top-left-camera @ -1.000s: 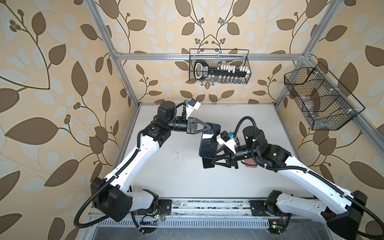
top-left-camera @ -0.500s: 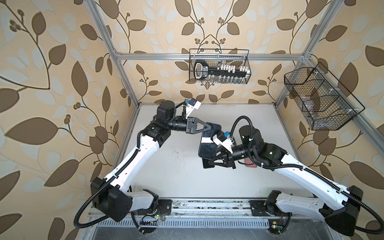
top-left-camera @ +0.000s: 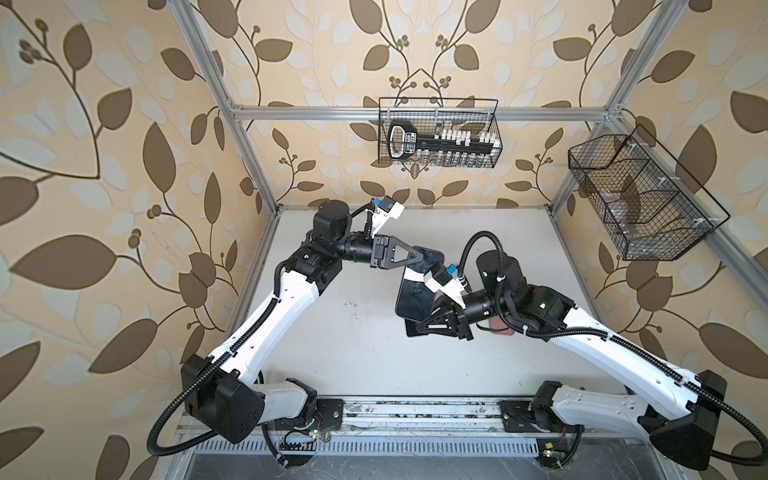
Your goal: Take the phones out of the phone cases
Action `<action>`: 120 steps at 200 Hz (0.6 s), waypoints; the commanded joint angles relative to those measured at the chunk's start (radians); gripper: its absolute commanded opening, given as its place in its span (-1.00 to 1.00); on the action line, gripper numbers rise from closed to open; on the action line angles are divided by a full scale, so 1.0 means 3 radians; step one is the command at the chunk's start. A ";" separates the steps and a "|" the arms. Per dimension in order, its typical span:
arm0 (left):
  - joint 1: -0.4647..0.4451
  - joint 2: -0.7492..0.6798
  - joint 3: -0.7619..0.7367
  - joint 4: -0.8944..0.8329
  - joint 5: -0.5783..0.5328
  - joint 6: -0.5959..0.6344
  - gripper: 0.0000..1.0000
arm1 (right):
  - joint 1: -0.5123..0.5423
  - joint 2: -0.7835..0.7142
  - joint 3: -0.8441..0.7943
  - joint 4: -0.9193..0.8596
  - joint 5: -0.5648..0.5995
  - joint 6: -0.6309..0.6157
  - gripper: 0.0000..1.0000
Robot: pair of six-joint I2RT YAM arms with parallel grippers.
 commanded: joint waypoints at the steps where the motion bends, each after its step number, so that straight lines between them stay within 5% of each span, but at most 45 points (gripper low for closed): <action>1: -0.0033 0.0093 0.0083 0.0061 -0.0122 0.0062 -1.00 | 0.0070 0.0003 0.0264 0.0190 -0.0200 -0.0194 -0.57; 120: -0.0039 0.0071 0.0051 -0.0029 0.0062 0.0221 -1.00 | -0.0137 0.0044 0.0255 0.0357 -0.0406 -0.0087 -0.48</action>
